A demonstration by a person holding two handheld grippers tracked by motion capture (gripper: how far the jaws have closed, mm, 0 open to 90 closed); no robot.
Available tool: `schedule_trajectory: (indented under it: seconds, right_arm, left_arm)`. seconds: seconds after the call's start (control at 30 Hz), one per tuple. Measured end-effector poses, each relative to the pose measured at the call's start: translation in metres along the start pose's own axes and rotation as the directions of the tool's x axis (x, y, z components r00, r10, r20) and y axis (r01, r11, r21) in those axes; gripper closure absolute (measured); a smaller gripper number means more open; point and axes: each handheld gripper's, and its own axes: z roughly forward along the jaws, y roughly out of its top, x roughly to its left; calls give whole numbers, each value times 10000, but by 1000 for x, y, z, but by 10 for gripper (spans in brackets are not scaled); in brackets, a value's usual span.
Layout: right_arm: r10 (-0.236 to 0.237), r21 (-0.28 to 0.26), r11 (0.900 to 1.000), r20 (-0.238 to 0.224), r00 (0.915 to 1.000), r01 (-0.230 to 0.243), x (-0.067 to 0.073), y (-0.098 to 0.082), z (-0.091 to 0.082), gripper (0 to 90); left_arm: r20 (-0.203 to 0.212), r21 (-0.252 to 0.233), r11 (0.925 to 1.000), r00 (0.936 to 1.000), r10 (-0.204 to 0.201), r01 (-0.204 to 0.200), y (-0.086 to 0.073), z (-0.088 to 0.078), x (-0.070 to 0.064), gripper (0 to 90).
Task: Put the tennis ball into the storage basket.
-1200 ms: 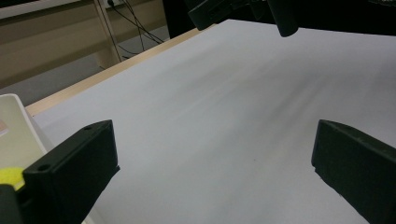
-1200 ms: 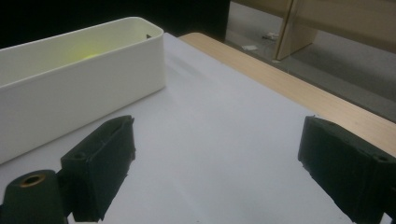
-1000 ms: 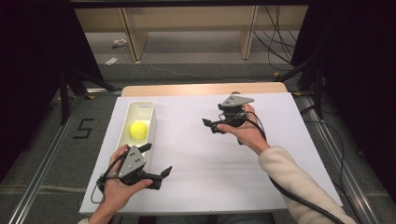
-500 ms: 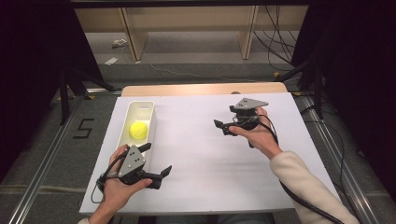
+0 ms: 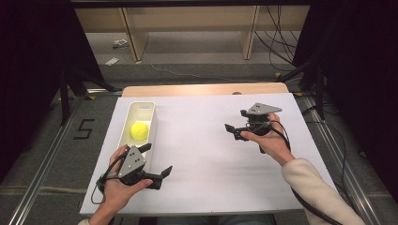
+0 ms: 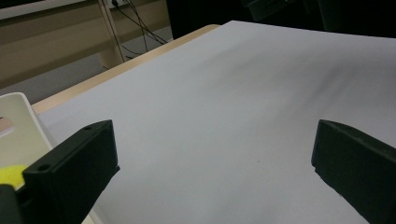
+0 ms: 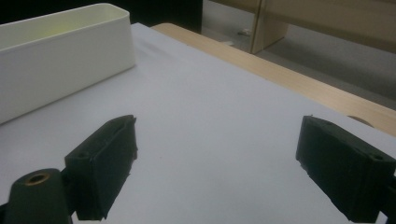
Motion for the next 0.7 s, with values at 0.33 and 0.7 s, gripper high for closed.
schedule_trajectory:
  seconds: [0.33,0.7]
  right_arm:
    - [146,82,9999,239,9996,-148,-6,-17,-18,131]
    - [259,192,9995,345,9991,-265,-8,-29,-30,131]
  left_arm:
    - [-9,-6,10000,10000,-23,23,0,1,0,0]
    - [-31,7,10000,10000,-38,38,0,0,0,0]
